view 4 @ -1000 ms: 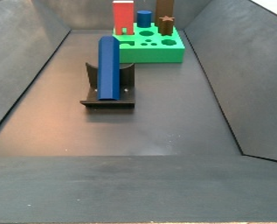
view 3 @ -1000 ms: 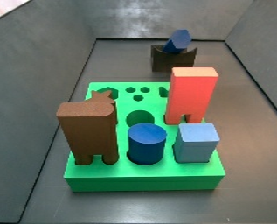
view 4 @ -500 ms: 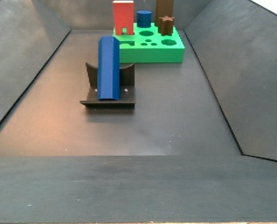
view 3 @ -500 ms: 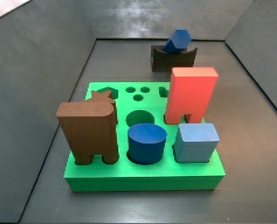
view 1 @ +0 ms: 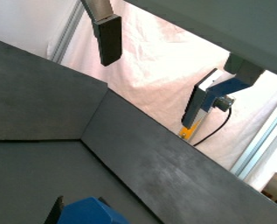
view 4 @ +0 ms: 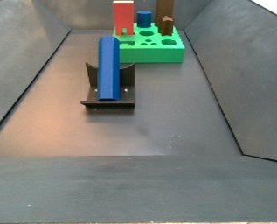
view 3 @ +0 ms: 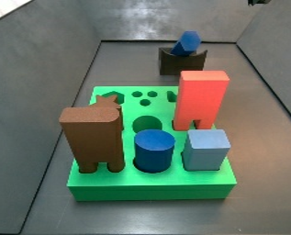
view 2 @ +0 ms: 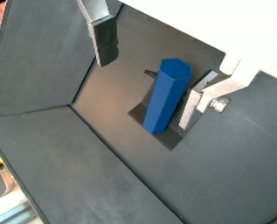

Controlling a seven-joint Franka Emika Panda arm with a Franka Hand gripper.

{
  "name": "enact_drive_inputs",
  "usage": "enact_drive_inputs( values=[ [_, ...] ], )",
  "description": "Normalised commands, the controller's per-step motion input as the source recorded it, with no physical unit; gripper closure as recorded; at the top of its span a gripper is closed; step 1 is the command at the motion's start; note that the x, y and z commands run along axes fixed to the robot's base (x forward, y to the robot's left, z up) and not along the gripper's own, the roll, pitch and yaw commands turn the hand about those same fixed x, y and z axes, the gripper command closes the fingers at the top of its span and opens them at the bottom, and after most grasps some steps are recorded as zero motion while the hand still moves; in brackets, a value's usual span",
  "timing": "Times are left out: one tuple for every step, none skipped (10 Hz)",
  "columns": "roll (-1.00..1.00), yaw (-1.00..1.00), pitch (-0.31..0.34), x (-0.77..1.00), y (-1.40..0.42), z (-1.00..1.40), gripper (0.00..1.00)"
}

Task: Pick up the hexagon object. Move up. Place the hexagon object on the fixture. Regrasp the hexagon object. Move to above the board. Insert the hexagon object.
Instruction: Regrasp the hexagon object.

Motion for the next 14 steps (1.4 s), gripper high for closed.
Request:
enact_drive_inputs(
  values=[
    [0.19, 0.25, 0.028, 0.48, -0.06, -0.01, 0.00],
    [0.19, 0.22, 0.007, 0.47, -0.06, -0.02, 0.00],
    [0.19, 0.19, -0.001, 0.47, -0.06, -0.02, 0.00],
    [0.19, 0.16, -0.001, 0.46, -0.06, -0.02, 0.00],
    [0.18, 0.13, 0.002, 0.46, -0.06, -0.02, 0.00],
    [0.18, 0.11, 0.009, 0.45, -0.06, -0.02, 0.00],
    [0.17, 0.10, 0.016, 0.45, -0.06, -0.03, 0.00],
    [0.16, 0.09, 0.026, 0.44, -0.06, -0.03, 0.00],
    [0.15, 0.08, 0.035, 0.43, -0.06, -0.03, 0.00],
    [0.15, 0.08, 0.045, 0.42, -0.05, -0.03, 0.00],
    [0.14, 0.09, 0.049, 0.42, -0.05, -0.03, 0.00],
    [0.14, 0.09, 0.053, 0.42, -0.05, -0.03, 0.00],
    [0.14, 0.09, 0.057, 0.42, -0.05, -0.03, 0.00],
    [0.14, 0.09, 0.059, 0.41, -0.05, -0.03, 0.00]
  ],
)
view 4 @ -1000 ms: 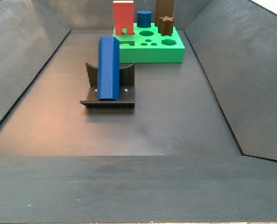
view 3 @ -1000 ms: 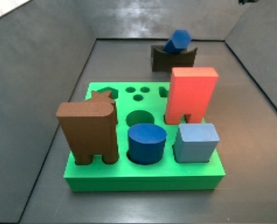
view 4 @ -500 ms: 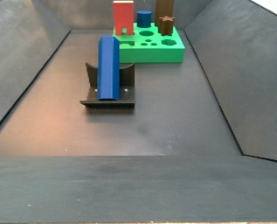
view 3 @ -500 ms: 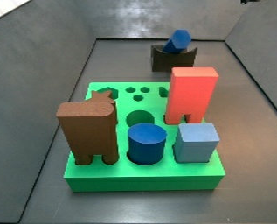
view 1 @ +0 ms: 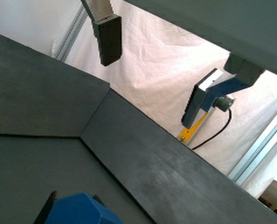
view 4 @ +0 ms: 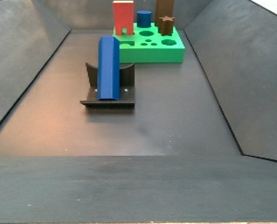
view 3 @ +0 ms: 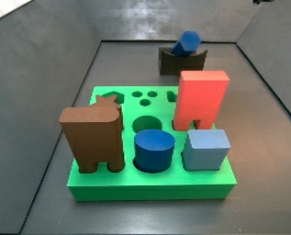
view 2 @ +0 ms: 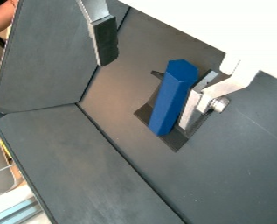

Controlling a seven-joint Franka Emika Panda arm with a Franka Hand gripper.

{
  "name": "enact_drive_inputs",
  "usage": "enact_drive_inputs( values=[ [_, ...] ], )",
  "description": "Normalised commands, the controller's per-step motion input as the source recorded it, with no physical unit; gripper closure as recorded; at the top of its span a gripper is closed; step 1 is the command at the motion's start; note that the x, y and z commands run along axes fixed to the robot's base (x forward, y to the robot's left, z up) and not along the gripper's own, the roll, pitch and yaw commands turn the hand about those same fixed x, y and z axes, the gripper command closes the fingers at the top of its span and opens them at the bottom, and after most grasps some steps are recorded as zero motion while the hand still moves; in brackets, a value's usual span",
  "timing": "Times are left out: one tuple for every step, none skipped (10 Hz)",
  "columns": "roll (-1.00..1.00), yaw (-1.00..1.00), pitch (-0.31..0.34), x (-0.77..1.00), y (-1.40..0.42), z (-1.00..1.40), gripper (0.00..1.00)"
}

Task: Pick up the hexagon object. Move up. Place the hexagon object on the fixture. Regrasp the hexagon object. Move to above the board. Insert the hexagon object.
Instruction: Regrasp the hexagon object.

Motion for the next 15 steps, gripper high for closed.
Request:
enact_drive_inputs(
  values=[
    [0.13, 0.09, 0.061, 0.41, -0.05, -0.03, 0.00],
    [0.13, 0.09, 0.062, 0.41, -0.05, -0.03, 0.00],
    [0.13, 0.09, 0.062, 0.41, -0.05, -0.03, 0.00],
    [0.13, 0.09, 0.063, 0.41, -0.05, -0.03, 0.00],
    [0.13, 0.09, 0.063, 0.41, -0.05, -0.03, 0.00],
    [0.13, 0.09, 0.063, 0.41, -0.05, -0.03, 0.00],
    [0.13, 0.09, 0.063, 0.41, -0.05, -0.03, 0.00],
    [0.13, 0.09, 0.064, 0.41, -0.05, -0.03, 0.00],
    [0.13, 0.09, 0.064, 0.41, -0.05, -0.03, 0.00],
    [0.13, 0.09, 0.064, 0.41, -0.05, -0.03, 0.00],
    [0.13, 0.09, 0.064, 0.41, -0.05, -0.03, 0.00],
    [0.13, 0.09, 0.064, 0.41, -0.05, -0.03, 0.00],
    [0.13, 0.09, 0.064, 0.41, -0.05, -0.03, 0.00],
    [0.16, 0.08, 0.022, 0.15, 0.05, -1.00, 0.00],
    [0.16, 0.09, 0.014, 0.16, 0.05, -1.00, 0.00]
  ],
)
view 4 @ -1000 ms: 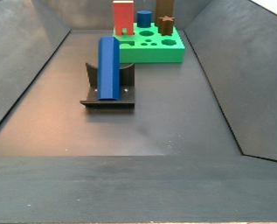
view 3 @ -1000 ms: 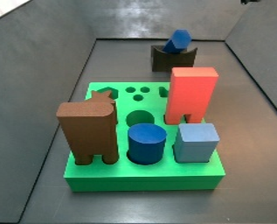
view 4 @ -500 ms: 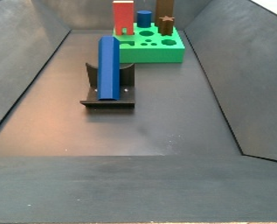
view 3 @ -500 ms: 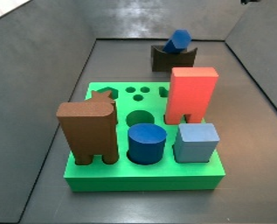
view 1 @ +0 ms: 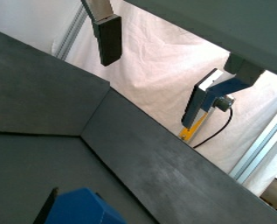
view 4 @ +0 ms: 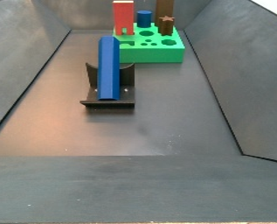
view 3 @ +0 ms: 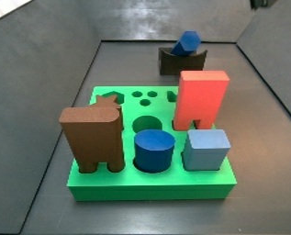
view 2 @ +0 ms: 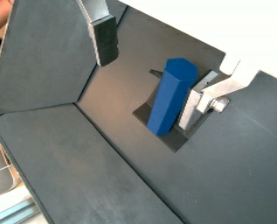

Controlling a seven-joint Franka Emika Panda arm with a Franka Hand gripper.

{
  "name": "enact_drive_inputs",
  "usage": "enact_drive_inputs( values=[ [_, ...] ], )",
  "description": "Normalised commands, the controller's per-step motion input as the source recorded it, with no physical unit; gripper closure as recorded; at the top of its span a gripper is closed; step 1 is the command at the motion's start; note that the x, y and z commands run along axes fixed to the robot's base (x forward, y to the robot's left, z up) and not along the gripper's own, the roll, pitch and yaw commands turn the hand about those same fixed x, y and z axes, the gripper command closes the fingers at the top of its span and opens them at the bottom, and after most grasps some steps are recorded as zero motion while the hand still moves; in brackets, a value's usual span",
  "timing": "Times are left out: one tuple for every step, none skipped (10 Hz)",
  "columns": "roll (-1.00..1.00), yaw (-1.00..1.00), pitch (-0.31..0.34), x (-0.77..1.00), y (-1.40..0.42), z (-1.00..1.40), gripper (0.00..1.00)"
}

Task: Pick up the hexagon object. Move up. Place the hexagon object on the fixture. Regrasp the hexagon object. Move to above the board. Insert the hexagon object.
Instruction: Regrasp the hexagon object.

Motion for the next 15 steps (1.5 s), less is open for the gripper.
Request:
enact_drive_inputs(
  values=[
    [0.15, 0.10, 0.011, 0.16, 0.04, -1.00, 0.00],
    [0.12, 0.09, 0.017, 0.16, 0.03, -1.00, 0.00],
    [0.10, 0.08, 0.016, 0.16, 0.02, -1.00, 0.00],
    [0.08, 0.08, 0.016, 0.17, 0.01, -1.00, 0.00],
    [0.08, 0.08, 0.013, 0.17, 0.01, -1.00, 0.00],
    [0.08, 0.07, 0.006, 0.17, 0.00, -1.00, 0.00],
    [0.08, 0.07, -0.001, 0.18, 0.00, -1.00, 0.00],
    [0.08, 0.07, 0.003, 0.18, -0.01, -1.00, 0.00],
    [0.08, 0.07, 0.003, 0.19, -0.02, -1.00, 0.00],
    [0.08, 0.06, 0.004, 0.17, -0.03, -0.92, 0.00],
    [0.08, 0.06, 0.003, 0.15, -0.03, -0.77, 0.00],
    [0.09, 0.06, 0.004, 0.12, -0.04, -0.58, 0.00],
    [0.09, 0.06, 0.004, 0.11, -0.04, -0.38, 0.00],
    [0.09, 0.06, 0.005, 0.10, -0.04, -0.24, 0.00],
    [0.00, 0.00, 0.000, 0.00, 0.00, 0.00, 1.00]
  ],
)
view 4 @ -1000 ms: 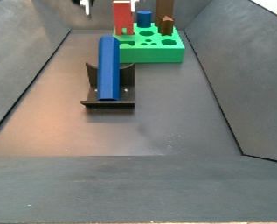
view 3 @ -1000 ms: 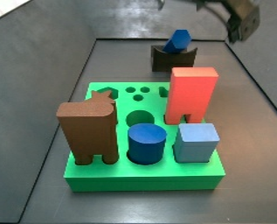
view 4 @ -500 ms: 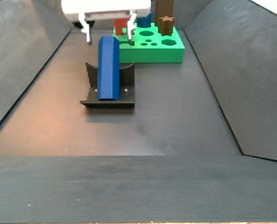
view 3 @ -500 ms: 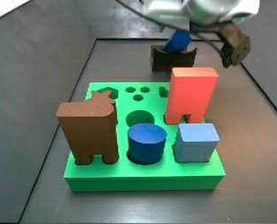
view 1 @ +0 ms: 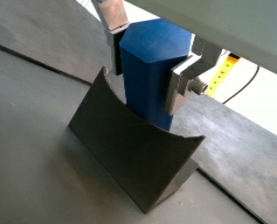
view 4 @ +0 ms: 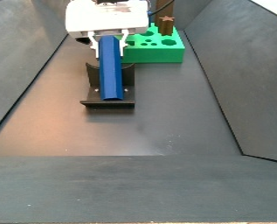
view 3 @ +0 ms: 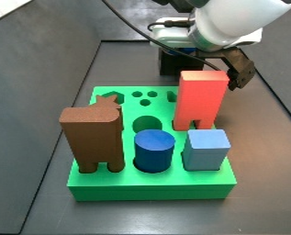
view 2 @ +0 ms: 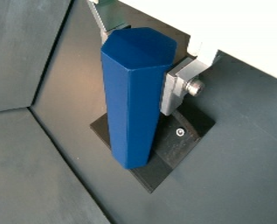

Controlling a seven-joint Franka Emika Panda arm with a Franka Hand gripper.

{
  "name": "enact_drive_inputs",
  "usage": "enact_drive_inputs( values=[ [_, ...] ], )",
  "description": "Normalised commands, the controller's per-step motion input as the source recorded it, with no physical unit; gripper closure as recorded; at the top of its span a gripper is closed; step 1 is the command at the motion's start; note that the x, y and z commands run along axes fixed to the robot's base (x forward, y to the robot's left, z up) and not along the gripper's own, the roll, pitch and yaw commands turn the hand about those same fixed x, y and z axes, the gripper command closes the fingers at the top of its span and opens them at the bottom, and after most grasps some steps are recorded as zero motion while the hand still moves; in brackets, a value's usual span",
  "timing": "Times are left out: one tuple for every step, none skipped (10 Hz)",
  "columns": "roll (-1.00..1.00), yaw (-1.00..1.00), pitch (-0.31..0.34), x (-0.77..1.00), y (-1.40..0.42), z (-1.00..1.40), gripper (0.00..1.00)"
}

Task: Pick up the hexagon object. Move up. Place the hexagon object on the fixture. Regrasp the hexagon object. Move to above the board. Insert the hexagon object.
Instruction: Move to above the board.

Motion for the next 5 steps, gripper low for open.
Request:
enact_drive_inputs(
  values=[
    [-0.01, -0.09, -0.022, 0.07, 0.00, 1.00, 1.00],
    [-0.02, -0.09, -0.014, 0.07, 0.00, 1.00, 1.00],
    [-0.02, -0.09, 0.008, 0.06, 0.00, 1.00, 1.00],
    [-0.03, -0.08, 0.042, 0.05, 0.00, 1.00, 1.00],
    [-0.04, -0.05, 0.072, 0.04, 0.00, 1.00, 1.00]
  ],
)
